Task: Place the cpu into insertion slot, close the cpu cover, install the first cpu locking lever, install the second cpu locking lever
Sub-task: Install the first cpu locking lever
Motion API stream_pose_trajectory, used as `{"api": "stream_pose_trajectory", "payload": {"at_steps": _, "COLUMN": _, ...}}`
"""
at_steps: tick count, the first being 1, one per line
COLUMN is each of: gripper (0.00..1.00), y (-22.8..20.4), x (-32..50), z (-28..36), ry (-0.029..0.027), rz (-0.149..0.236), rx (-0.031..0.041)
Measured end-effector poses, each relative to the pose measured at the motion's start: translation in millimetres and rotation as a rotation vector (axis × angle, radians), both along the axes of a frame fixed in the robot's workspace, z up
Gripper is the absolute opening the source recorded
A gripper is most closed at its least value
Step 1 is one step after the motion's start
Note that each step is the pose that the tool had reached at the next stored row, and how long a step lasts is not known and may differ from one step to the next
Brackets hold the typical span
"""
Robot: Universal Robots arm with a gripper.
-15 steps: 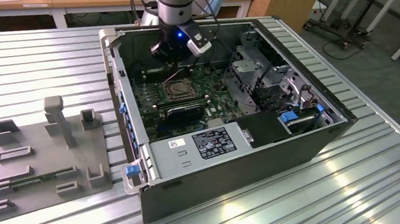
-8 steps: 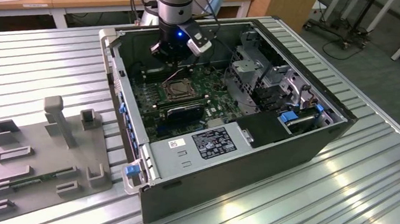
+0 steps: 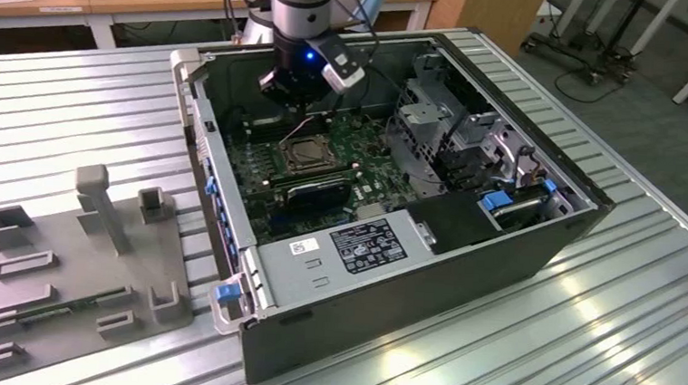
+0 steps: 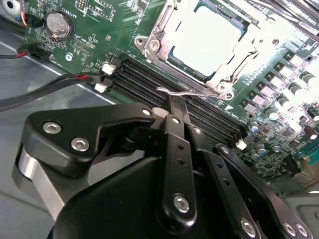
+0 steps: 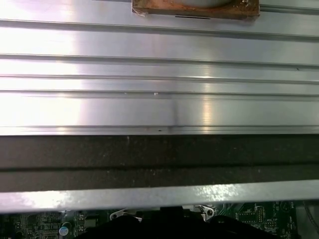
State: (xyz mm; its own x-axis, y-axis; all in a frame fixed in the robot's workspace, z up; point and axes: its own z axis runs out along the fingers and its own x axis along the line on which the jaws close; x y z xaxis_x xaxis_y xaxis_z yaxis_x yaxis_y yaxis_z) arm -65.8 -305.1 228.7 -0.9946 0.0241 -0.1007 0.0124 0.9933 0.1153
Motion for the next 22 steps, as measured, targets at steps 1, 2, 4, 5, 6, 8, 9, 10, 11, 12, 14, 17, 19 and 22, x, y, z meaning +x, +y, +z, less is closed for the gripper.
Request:
{"api": "stream_pose_trajectory", "payload": {"at_steps": 1, "gripper": 0.11, "y": 0.0, "x": 0.0, "z": 0.6, "ry": 0.0000, "rz": 0.000, "rx": -0.0001}}
{"api": "stream_pose_trajectory", "payload": {"at_steps": 2, "gripper": 0.11, "y": 0.0, "x": 0.0, "z": 1.2, "ry": 0.0000, "rz": 0.000, "rx": -0.0001}}
{"api": "stream_pose_trajectory", "payload": {"at_steps": 4, "gripper": 0.11, "y": 0.1, "x": 0.0, "z": 2.6, "ry": 0.0000, "rz": 0.000, "rx": -0.0002}}
{"api": "stream_pose_trajectory", "payload": {"at_steps": 5, "gripper": 0.11, "y": 0.4, "x": 0.0, "z": 2.7, "ry": -0.0001, "rz": 0.000, "rx": -0.0001}}
{"api": "stream_pose_trajectory", "payload": {"at_steps": 6, "gripper": 0.11, "y": 0.5, "x": 0.0, "z": 2.7, "ry": -0.0001, "rz": 0.000, "rx": -0.0002}}
{"api": "stream_pose_trajectory", "payload": {"at_steps": 8, "gripper": 0.11, "y": 1.2, "x": -0.5, "z": 2.8, "ry": -0.0010, "rz": 0.000, "rx": 0.0003}}
{"api": "stream_pose_trajectory", "payload": {"at_steps": 9, "gripper": 0.11, "y": 2.0, "x": -1.2, "z": 2.7, "ry": -0.0020, "rz": 0.000, "rx": 0.0007}}
{"api": "stream_pose_trajectory", "payload": {"at_steps": 10, "gripper": 0.11, "y": 2.8, "x": -2.3, "z": 2.6, "ry": -0.0031, "rz": 0.000, "rx": 0.0011}}
{"api": "stream_pose_trajectory", "payload": {"at_steps": 11, "gripper": 0.11, "y": 3.7, "x": -3.6, "z": 2.5, "ry": -0.0040, "rz": 0.000, "rx": 0.0015}}
{"api": "stream_pose_trajectory", "payload": {"at_steps": 12, "gripper": 0.11, "y": 4.7, "x": -5.1, "z": 2.3, "ry": -0.0049, "rz": 0.000, "rx": 0.0020}}
{"api": "stream_pose_trajectory", "payload": {"at_steps": 14, "gripper": 0.11, "y": 6.4, "x": -8.0, "z": 1.9, "ry": -0.0065, "rz": 0.000, "rx": 0.0029}}
{"api": "stream_pose_trajectory", "payload": {"at_steps": 17, "gripper": 0.11, "y": 8.0, "x": -12.5, "z": 1.7, "ry": -0.0091, "rz": 0.000, "rx": 0.0039}}
{"api": "stream_pose_trajectory", "payload": {"at_steps": 19, "gripper": 0.11, "y": 8.2, "x": -14.6, "z": 1.6, "ry": -0.0110, "rz": 0.000, "rx": 0.0040}}
{"api": "stream_pose_trajectory", "payload": {"at_steps": 22, "gripper": 0.11, "y": 7.2, "x": -14.6, "z": 1.8, "ry": -0.0111, "rz": 0.000, "rx": 0.0033}}
